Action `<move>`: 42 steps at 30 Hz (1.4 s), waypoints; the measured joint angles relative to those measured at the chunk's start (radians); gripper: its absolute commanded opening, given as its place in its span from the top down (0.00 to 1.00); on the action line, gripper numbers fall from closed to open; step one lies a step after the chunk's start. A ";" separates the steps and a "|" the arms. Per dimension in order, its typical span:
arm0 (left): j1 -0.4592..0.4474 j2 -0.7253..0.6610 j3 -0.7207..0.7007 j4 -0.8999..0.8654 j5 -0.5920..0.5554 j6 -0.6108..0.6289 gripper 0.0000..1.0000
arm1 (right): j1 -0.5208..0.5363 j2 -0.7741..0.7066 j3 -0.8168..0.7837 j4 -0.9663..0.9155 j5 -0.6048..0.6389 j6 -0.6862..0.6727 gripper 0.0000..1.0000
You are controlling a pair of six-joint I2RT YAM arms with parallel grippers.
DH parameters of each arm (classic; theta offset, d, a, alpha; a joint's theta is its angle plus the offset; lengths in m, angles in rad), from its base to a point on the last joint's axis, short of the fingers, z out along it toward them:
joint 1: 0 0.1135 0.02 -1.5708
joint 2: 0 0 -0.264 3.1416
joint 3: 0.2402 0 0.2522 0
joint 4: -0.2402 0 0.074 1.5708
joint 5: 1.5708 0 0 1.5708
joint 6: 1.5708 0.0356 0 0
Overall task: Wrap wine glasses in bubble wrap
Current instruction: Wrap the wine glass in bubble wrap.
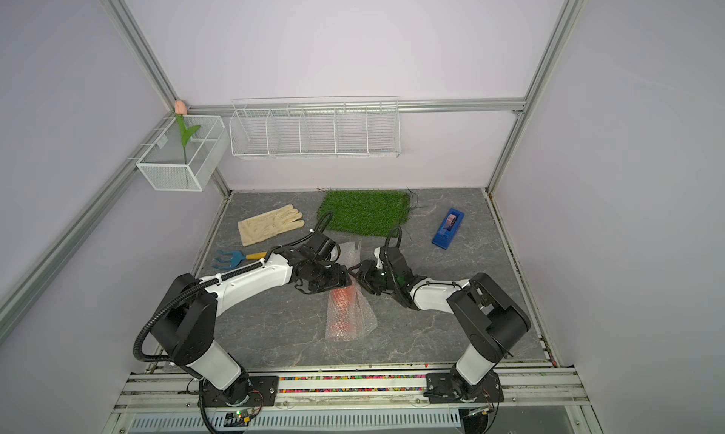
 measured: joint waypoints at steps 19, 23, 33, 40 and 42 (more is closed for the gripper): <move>-0.004 -0.034 -0.039 0.017 0.034 0.006 0.00 | -0.016 -0.010 -0.026 -0.028 -0.015 -0.038 0.48; -0.027 -0.056 -0.041 0.005 0.036 -0.004 0.00 | -0.016 -0.010 -0.039 -0.028 -0.016 -0.038 0.48; -0.076 -0.031 -0.053 -0.032 0.039 -0.031 0.00 | -0.016 -0.012 -0.061 -0.039 -0.029 -0.052 0.47; -0.087 -0.026 -0.074 0.000 0.070 -0.054 0.00 | -0.016 -0.077 -0.080 -0.177 -0.011 -0.119 0.43; -0.087 -0.026 -0.084 0.010 0.077 -0.059 0.00 | -0.016 -0.105 -0.080 -0.220 -0.004 -0.139 0.41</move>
